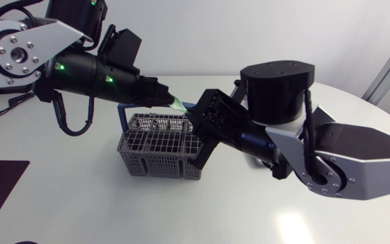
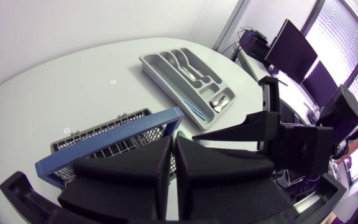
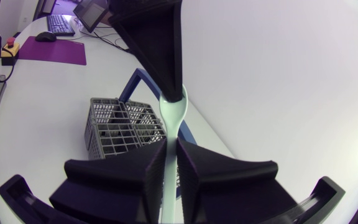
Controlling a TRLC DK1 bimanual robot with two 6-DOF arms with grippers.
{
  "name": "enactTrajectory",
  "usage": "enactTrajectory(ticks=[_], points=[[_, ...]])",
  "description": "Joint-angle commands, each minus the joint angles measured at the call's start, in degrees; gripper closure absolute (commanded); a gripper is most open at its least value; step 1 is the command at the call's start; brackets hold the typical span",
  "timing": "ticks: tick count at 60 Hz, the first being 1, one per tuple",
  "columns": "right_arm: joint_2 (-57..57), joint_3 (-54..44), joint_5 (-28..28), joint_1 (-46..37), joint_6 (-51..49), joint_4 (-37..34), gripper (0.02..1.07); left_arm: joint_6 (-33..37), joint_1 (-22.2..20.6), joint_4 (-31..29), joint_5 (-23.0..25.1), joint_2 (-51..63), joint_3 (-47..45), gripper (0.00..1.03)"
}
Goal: Unload the cutlery basket into the drawer organizer.
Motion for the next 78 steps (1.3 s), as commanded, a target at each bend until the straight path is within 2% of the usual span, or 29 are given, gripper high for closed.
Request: enactTrajectory(ticks=[1, 15, 21, 27, 32, 43, 56, 65, 78], points=[[1.23, 1.15, 0.41, -0.34, -0.22, 0.52, 1.01, -1.33, -0.57, 0.35, 0.78, 0.96, 1.83, 1.00], [1.23, 1.15, 0.41, -0.51, -0.22, 0.16, 1.01, -1.33, -0.66, 0.00, 1.04, 0.52, 2.09, 0.99], [0.79, 0.97, 0.32, -0.51, -0.22, -0.19, 1.01, -1.33, -0.49, -0.44, 1.66, 0.17, 2.79, 0.75], [0.00, 0.44, -0.03, -0.51, -0.22, -0.71, 1.01, -1.33, -0.05, -0.61, 1.57, -1.07, 3.67, 0.32], [-1.14, -0.35, -0.99, -1.04, -0.22, -1.59, 1.01, -1.07, 1.10, -0.53, 1.48, -2.65, 4.55, 0.05], [-7.03, -2.46, -8.90, -7.81, -0.75, -6.78, 1.01, 1.13, 4.70, -1.67, 1.31, -4.14, 6.48, 0.04], [-15.21, -4.30, -27.62, -24.16, -7.25, -17.94, 1.01, 8.34, 8.22, -4.57, -2.12, -5.11, 6.92, 0.04], [-15.29, -4.30, -38.87, -36.02, -18.59, -27.34, 1.01, 14.49, 9.71, -5.45, -5.28, -5.81, 4.46, 0.04], [-6.68, -3.34, -45.38, -49.91, -37.75, -36.75, 1.01, 18.62, 14.46, -5.36, -5.55, -5.90, 1.30, 0.04]])
